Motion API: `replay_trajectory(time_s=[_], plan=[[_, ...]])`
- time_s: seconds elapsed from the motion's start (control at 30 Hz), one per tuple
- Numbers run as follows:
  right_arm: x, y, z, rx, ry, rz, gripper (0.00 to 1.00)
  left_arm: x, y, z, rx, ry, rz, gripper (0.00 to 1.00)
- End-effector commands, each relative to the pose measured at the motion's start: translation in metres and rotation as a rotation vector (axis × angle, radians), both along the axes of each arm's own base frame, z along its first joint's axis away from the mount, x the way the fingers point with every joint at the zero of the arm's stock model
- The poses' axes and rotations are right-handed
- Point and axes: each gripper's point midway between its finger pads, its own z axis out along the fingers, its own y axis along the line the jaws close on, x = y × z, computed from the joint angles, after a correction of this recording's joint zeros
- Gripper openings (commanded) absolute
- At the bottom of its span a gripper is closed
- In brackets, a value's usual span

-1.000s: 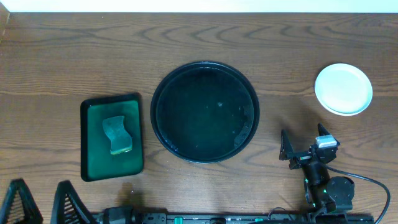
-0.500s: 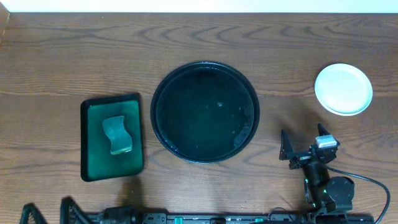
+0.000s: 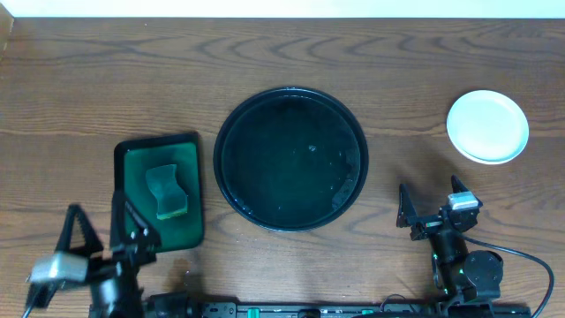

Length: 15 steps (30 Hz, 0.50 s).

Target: Clean dirty plates on tray and stack at the side

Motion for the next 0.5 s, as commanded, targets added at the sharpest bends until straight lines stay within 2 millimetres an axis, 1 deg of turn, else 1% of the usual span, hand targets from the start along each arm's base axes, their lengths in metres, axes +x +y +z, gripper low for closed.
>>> replay_trajectory(time_s=[0.0, 0.17, 0.23, 0.3, 0.47], plan=[[0.000, -0.001, 0.000, -0.008, -0.002, -0.002, 0.99, 0.020, 0.003, -0.023, -0.052, -0.003, -0.009, 0.83], [0.000, -0.001, 0.000, -0.008, -0.002, -0.002, 0.99, 0.046, 0.004, -0.056, -0.102, -0.016, -0.034, 0.83], [0.000, -0.001, 0.000, -0.008, -0.002, -0.002, 0.99, 0.052, 0.002, -0.068, -0.108, -0.004, -0.040, 0.83], [0.000, -0.001, 0.000, -0.008, -0.002, -0.002, 0.99, 0.056, 0.000, -0.078, -0.119, 0.018, -0.041, 0.83], [0.000, -0.001, 0.000, -0.008, -0.002, -0.002, 0.99, 0.060, 0.002, -0.092, -0.131, 0.043, -0.019, 0.83]])
